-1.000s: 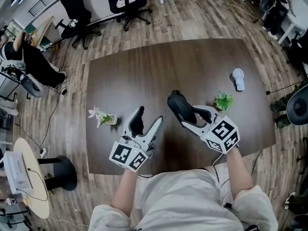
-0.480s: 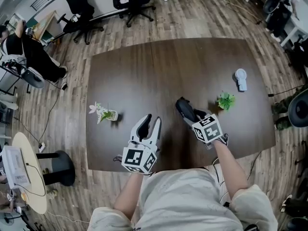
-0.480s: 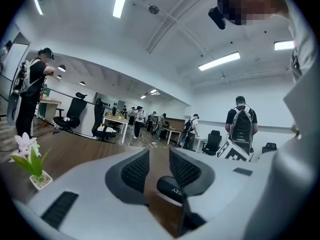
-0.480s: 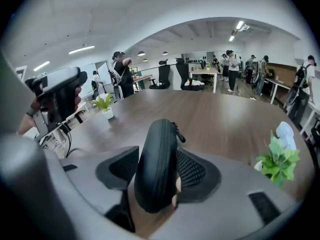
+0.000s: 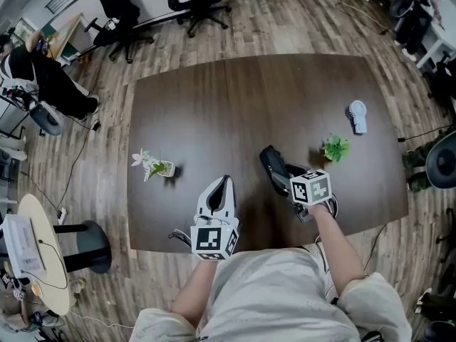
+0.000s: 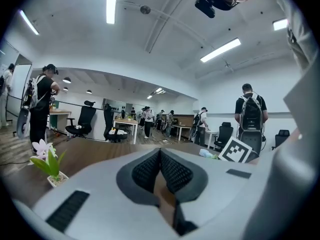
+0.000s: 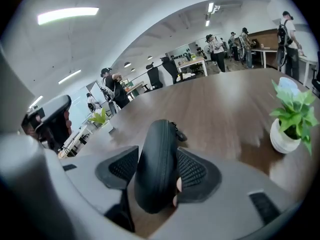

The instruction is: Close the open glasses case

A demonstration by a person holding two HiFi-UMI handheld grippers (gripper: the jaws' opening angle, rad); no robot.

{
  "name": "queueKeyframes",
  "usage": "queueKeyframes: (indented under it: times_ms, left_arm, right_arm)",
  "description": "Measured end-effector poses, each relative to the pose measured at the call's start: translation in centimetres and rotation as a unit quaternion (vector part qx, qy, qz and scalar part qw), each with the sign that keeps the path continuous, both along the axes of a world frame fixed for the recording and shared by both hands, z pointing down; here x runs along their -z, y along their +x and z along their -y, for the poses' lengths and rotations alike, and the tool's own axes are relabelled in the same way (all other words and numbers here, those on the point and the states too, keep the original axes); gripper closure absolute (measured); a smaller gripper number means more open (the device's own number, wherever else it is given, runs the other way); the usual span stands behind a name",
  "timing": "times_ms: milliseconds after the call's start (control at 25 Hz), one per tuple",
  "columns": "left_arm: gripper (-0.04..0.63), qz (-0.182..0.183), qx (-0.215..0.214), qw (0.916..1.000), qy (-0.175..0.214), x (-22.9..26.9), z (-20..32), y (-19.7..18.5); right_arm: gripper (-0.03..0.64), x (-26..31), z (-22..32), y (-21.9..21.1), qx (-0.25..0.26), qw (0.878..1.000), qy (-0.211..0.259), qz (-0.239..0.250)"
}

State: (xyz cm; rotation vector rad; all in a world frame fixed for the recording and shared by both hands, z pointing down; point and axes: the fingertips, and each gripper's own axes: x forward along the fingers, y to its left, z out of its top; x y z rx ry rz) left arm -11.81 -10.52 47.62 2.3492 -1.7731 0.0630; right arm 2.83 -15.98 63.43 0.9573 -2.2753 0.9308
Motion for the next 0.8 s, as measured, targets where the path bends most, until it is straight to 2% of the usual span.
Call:
queueKeyframes:
  times_ms: [240,560,800]
  left_arm:
    - [0.594,0.007,0.005,1.0000,-0.005,-0.7,-0.1,0.1]
    - [0.592,0.027,0.009,0.9996,0.007,-0.7,0.4,0.2]
    - [0.593,0.036,0.013,0.9991,0.018,-0.4,1.3,-0.3]
  right_arm:
    - [0.358,0.0,0.6,1.6,-0.031,0.999,0.018,0.003]
    - [0.353,0.9,0.6,3.1,-0.041,0.999,0.033,0.008]
    - [0.358,4.8,1.2,4.2,-0.062,0.994,0.091,0.009]
